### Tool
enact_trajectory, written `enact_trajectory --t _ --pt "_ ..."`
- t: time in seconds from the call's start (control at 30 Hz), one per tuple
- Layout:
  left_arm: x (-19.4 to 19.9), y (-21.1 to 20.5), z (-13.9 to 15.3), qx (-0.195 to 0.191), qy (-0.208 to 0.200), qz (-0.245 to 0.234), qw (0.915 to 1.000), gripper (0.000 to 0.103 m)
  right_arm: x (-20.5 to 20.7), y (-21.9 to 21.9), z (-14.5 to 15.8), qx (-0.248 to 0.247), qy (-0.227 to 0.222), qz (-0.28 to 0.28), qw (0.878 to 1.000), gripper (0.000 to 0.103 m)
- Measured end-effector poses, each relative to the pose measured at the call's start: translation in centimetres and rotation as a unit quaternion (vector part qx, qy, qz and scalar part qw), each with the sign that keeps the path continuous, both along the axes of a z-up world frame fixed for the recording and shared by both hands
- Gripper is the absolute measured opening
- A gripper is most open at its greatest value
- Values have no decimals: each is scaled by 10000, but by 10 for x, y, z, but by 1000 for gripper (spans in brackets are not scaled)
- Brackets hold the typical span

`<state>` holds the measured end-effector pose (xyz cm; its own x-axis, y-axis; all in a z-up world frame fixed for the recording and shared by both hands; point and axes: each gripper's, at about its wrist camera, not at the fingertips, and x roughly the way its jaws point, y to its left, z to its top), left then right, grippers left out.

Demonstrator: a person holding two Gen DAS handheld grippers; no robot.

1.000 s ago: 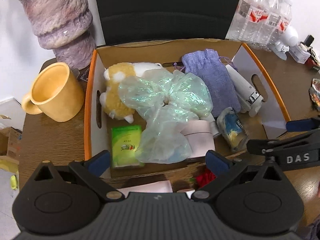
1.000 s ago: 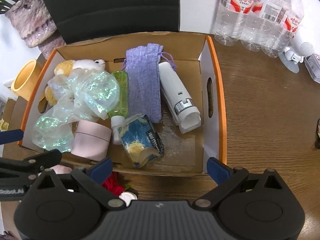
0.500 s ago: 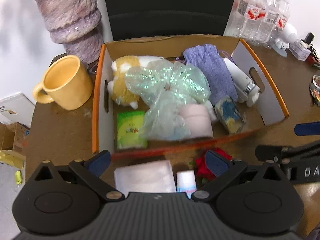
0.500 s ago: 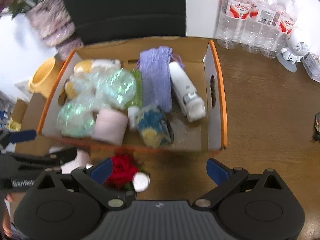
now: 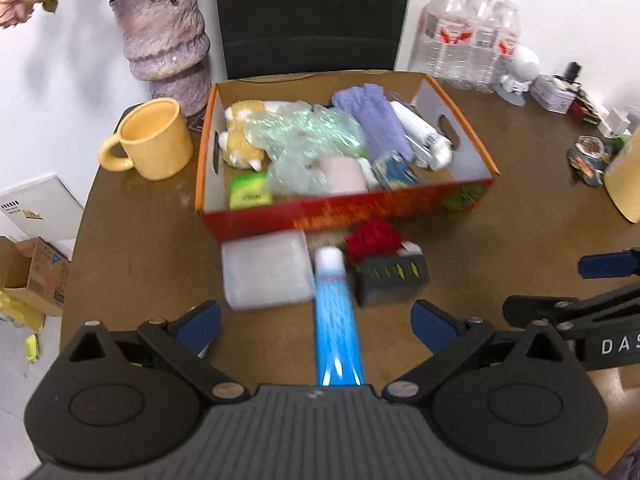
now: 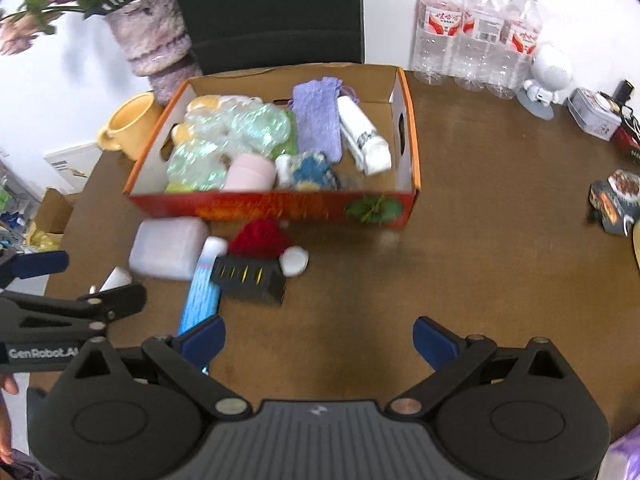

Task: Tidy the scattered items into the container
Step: 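Withdraw both tools from the box back over the table items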

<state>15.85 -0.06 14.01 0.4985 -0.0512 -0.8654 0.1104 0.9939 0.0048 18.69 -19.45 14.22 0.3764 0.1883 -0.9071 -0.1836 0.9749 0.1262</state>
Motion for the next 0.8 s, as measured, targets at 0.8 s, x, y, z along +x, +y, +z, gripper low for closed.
enact_trajectory --t 0.8 --pt "-159 30 -128 -664 -2362 602 9676 103 -161 -36 -130 927 -2621 -745 9577 103"
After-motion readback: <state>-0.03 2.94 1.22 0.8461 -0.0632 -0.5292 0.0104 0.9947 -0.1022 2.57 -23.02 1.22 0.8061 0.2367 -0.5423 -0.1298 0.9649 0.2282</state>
